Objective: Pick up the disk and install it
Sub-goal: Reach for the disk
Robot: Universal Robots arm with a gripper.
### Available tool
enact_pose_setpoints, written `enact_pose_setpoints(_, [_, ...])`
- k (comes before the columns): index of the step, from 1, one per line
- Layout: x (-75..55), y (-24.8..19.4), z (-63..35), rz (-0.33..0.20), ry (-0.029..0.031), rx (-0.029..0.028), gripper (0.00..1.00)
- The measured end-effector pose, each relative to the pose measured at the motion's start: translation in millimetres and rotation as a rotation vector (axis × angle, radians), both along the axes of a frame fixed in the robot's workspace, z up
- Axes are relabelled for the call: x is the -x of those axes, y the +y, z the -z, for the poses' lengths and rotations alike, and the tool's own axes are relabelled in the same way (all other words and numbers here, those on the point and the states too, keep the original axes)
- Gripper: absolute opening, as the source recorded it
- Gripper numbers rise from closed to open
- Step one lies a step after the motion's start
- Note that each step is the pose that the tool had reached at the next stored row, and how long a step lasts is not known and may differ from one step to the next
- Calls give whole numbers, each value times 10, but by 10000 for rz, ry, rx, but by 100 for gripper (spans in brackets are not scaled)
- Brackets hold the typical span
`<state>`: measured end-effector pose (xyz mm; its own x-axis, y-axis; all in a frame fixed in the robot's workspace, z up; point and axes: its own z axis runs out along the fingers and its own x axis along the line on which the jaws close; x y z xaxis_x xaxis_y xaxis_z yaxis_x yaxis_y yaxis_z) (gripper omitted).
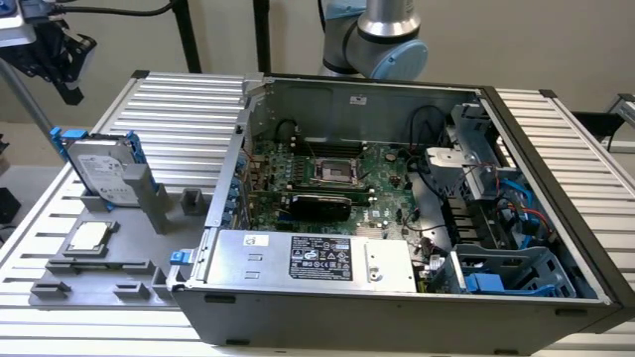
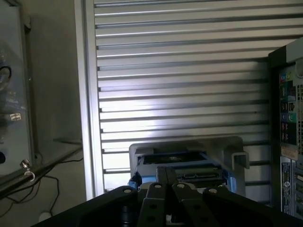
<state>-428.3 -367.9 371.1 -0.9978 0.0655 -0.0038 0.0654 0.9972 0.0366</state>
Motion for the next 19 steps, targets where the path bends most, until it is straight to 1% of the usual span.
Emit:
enact_pose_setpoints(2, [0, -16, 6, -11, 0, 49, 11])
enact_pose_setpoints(5, [-1, -46, 14, -35, 4, 152, 11])
enact_pose_setpoints(7, [0, -68, 19, -54, 10, 212, 11])
enact_pose_setpoints(11, [0, -116, 34, -96, 25, 304, 11])
enact_pose_setpoints(14, [0, -161, 46, -122, 37, 346, 11])
enact_pose_setpoints(15, [0, -166, 48, -123, 36, 354, 11])
enact_pose_setpoints(19, [-3, -169, 48, -123, 37, 355, 11])
